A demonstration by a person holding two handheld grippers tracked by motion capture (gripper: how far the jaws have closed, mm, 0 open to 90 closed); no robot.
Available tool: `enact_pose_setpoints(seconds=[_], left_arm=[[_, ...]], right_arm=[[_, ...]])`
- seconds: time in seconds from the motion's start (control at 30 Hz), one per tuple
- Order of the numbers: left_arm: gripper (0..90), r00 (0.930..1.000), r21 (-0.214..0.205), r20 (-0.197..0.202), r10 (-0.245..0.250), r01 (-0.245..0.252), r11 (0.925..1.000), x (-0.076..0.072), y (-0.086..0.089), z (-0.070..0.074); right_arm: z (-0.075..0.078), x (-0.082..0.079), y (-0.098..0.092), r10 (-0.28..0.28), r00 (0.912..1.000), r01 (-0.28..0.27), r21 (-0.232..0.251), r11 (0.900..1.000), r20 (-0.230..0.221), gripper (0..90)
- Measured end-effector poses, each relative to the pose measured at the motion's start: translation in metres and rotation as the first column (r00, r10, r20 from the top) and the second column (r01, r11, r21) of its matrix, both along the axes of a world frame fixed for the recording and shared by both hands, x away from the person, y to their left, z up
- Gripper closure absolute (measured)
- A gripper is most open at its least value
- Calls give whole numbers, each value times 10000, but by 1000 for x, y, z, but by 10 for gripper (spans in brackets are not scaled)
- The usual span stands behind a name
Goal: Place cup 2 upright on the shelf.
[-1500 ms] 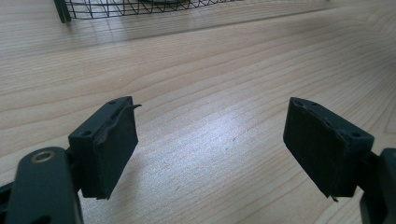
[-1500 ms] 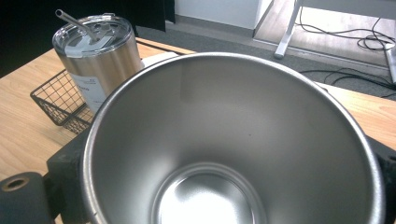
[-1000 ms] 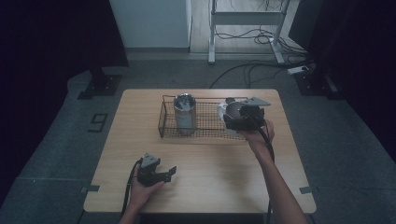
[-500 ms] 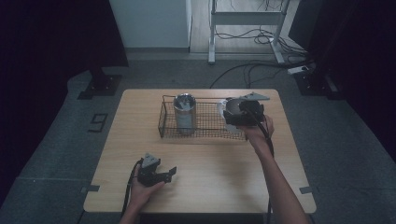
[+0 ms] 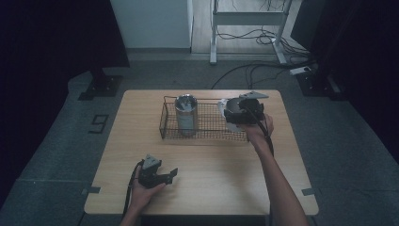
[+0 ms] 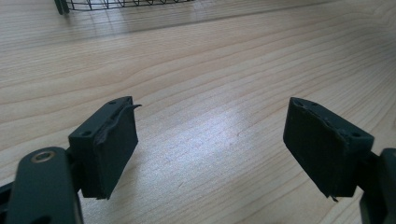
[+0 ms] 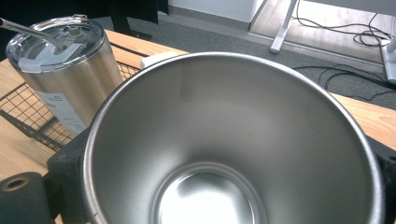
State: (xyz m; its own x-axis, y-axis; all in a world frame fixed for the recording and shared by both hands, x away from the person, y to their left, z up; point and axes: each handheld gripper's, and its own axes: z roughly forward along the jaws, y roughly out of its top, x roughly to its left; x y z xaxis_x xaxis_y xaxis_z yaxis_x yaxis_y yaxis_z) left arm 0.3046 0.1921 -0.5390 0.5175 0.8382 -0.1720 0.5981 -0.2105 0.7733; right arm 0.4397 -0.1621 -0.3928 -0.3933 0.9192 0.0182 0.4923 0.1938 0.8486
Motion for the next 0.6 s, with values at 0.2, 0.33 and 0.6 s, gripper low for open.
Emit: enact_pose_setpoints(seconds=[0.2, 0.33, 0.6], left_arm=[[179, 10000, -2, -7, -6, 6, 10000, 0, 0, 0], [178, 10000, 0, -2, 4, -4, 10000, 0, 1, 0], [179, 10000, -13, -5, 3, -3, 10000, 0, 1, 0]], right_arm=[[-2, 7, 1, -43, 9999, 43, 45, 10000, -118, 64], [0, 10, 2, -52, 9999, 53, 47, 10000, -99, 64], [-4, 15, 3, -89, 9998, 89, -1, 10000, -159, 64]])
